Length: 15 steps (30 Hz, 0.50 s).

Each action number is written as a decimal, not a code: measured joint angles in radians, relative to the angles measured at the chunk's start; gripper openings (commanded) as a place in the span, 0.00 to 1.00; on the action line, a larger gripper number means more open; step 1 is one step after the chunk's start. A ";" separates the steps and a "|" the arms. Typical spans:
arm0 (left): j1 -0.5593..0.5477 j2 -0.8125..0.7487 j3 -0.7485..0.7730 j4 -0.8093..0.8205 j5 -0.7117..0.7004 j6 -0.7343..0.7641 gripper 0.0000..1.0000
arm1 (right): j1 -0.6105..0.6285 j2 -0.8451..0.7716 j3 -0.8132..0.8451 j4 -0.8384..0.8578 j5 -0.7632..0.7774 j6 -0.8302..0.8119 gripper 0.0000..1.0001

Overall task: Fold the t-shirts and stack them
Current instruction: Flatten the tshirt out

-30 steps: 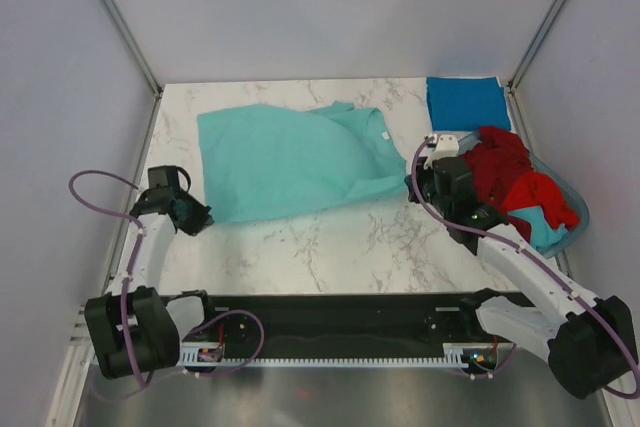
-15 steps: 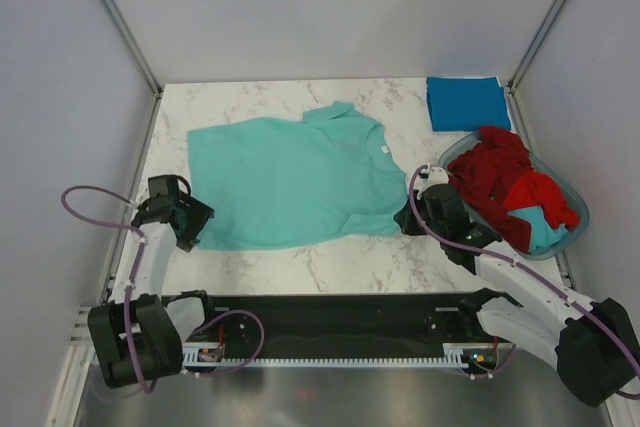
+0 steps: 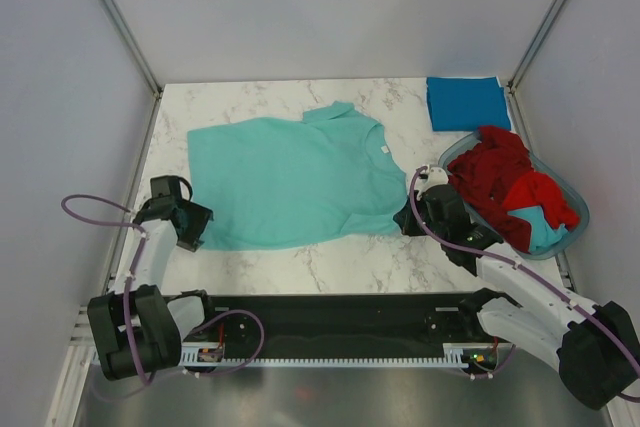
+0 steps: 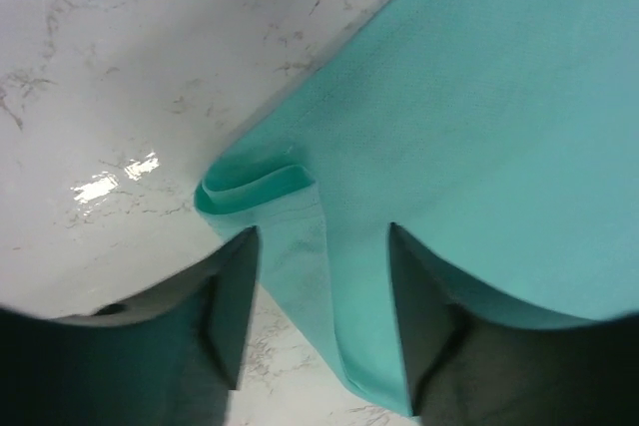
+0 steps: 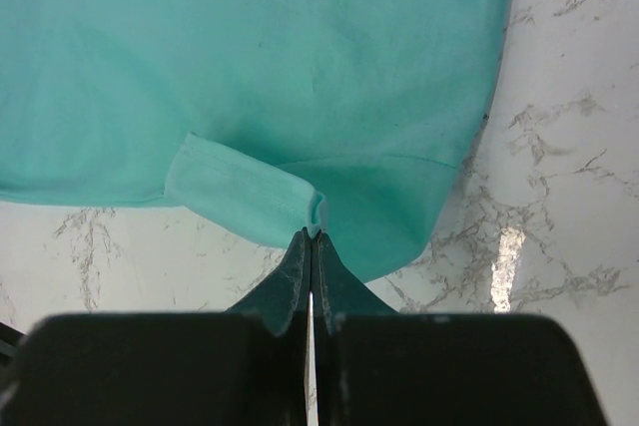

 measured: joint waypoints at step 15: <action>0.000 0.151 0.077 -0.024 -0.043 -0.064 0.29 | 0.002 -0.011 0.000 -0.006 0.003 -0.020 0.00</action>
